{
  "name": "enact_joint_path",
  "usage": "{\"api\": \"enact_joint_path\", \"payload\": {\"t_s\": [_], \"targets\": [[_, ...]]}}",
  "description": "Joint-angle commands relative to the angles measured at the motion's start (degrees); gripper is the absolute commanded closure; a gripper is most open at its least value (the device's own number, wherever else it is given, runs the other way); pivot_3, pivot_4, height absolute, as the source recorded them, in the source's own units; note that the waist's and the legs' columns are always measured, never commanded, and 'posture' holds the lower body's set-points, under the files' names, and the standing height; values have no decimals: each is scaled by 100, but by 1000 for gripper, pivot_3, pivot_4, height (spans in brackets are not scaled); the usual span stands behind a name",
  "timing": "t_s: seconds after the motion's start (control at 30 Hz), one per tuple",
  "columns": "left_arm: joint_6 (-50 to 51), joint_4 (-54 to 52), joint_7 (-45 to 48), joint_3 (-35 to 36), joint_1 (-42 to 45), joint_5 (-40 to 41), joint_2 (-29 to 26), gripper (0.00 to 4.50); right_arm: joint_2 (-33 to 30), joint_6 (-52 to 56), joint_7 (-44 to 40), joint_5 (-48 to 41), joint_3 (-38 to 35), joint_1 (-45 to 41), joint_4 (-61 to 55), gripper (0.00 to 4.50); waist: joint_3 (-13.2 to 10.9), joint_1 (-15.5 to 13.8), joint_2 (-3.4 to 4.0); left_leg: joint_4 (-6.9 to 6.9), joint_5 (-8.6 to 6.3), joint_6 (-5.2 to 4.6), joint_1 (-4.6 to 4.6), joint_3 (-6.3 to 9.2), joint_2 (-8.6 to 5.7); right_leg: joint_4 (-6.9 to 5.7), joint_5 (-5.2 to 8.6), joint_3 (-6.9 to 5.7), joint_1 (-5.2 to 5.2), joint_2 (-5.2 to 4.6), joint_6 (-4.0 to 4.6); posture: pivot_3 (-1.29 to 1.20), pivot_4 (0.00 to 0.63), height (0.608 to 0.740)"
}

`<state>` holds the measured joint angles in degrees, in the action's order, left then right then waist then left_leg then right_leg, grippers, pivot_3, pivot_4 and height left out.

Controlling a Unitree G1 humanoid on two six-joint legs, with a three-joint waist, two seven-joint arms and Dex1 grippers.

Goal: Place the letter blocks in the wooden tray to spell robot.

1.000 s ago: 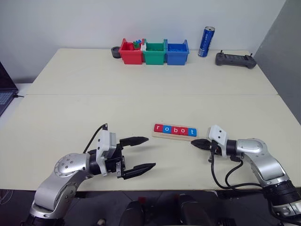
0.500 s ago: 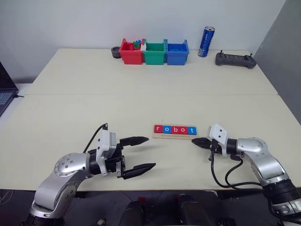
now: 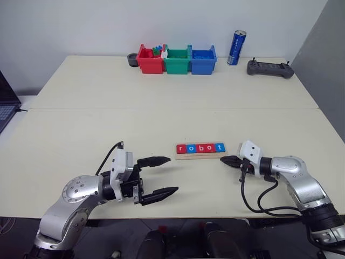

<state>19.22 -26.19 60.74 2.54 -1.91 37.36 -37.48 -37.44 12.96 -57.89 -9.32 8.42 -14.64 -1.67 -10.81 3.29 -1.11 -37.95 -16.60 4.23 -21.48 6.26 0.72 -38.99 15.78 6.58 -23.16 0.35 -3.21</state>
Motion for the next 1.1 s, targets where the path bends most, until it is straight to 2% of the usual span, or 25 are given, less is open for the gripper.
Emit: {"api": "enact_joint_path", "payload": {"t_s": [0.03, 0.13, 0.37, 0.5, 0.67, 0.83, 1.1], "targets": [[-65, 101, -130, 295, 63, 46, 1, 0, -272, 732, -232, -741, -421, 210, -1048, 4453, 0, -8, 0, 0, 0, 0, -1, 1, -1, 0, 0, 0, 0, 0, 0, 0, 150, 740], [-98, 220, -170, 469, 25, 28, -42, 0, -346, 1324, -1, -1154, -732, 458, -1705, 3890, 1, 0, -1, 0, 0, 0, 1, 2, 0, 0, 0, 0, 0, 0, 0, 0, 150, 740], [-114, 464, -590, 1007, -250, -45, 34, 0, -8, 2189, 1216, -1412, -1348, 1301, -2863, 1467, 1, -15, -2, 0, 0, 0, -3, 4, 1, 2, 1, -3, -1, 1, -1, 0, 150, 740], [16, 177, -1097, 1147, -749, -196, 112, 0, 674, 2449, 2519, -1040, -1657, 2219, -3586, 79, 3, -24, -2, 4, 0, 0, -6, 8, 2, 2, 3, -4, -4, 1, 2, 0, 150, 740], [21, -83, -1819, 956, -863, -960, 99, 0, 1175, 2668, 3315, -981, -1708, 2415, -4189, 32, 3, -20, -2, 0, 1, 2, -6, 0, 2, 3, 6, 2, -5, 1, -2, 0, 150, 740], [4, -166, -1861, 743, -751, -1219, 80, 0, 1342, 2839, 3796, -857, -1679, 2362, -4306, 32, 5, -18, -2, 2, 1, 2, 0, -2, 5, 2, 18, 2, -3, 5, -23, 0, 150, 740], [205, -49, -1257, 642, -528, -764, -102, 0, 1066, 2877, 3300, -1185, -1465, 2785, -4426, 32, 5, -16, -2, 5, 1, 2, -2, -2, 4, 3, 18, 2, -3, 5, -21, 0, 150, 740]]}}
